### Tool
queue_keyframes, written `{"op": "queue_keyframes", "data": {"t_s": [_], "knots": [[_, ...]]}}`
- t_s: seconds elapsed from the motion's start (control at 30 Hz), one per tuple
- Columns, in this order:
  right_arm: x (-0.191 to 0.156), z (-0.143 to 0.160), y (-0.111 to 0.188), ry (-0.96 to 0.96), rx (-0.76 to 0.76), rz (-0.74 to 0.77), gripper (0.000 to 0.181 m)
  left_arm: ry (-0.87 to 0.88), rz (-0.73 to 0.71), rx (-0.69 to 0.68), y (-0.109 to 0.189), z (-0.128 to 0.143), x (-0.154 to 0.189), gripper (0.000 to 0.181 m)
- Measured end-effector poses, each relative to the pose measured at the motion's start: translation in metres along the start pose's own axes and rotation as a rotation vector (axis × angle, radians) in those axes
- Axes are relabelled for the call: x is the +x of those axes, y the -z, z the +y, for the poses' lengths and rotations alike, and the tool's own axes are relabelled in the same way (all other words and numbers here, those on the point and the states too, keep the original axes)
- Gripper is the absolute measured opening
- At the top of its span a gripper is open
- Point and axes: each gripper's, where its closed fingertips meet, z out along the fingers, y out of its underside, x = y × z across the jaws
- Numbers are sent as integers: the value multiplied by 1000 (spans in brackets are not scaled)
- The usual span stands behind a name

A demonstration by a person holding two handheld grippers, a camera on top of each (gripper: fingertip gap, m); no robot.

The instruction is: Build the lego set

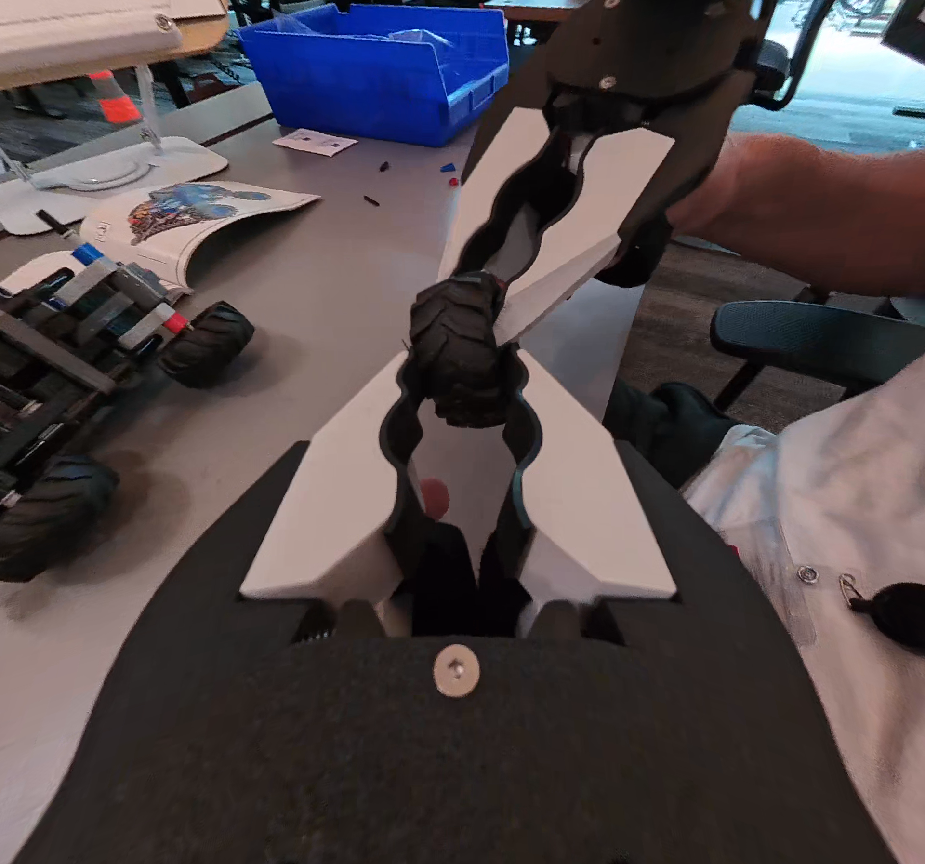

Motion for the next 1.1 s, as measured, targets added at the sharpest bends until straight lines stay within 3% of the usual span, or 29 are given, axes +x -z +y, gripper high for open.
{"op": "queue_keyframes", "data": {"t_s": [0.27,0.4,0.5,0.57,0.67,0.77,0.87,1.0,1.1], "knots": [[-22,3,-4,-198,42,-276,23,164,283,34,11,-6,19,27],[-8,3,-9,-244,46,-180,24,230,237,58,6,-4,6,29],[9,4,-10,-380,57,-81,24,169,87,83,6,-1,-13,32],[10,6,-13,-499,67,-84,25,136,17,86,5,0,-18,32],[13,4,-14,-517,100,-37,25,169,-5,84,4,0,-23,30],[4,-1,-12,-535,153,-91,26,314,101,118,10,-6,-19,27],[-4,-13,-2,-620,263,-247,27,493,262,175,16,-13,-15,26],[-10,-19,0,-532,303,-267,29,547,370,153,18,-12,-8,27],[-8,-26,4,-559,324,-256,28,559,365,195,20,-21,-9,28]]}}
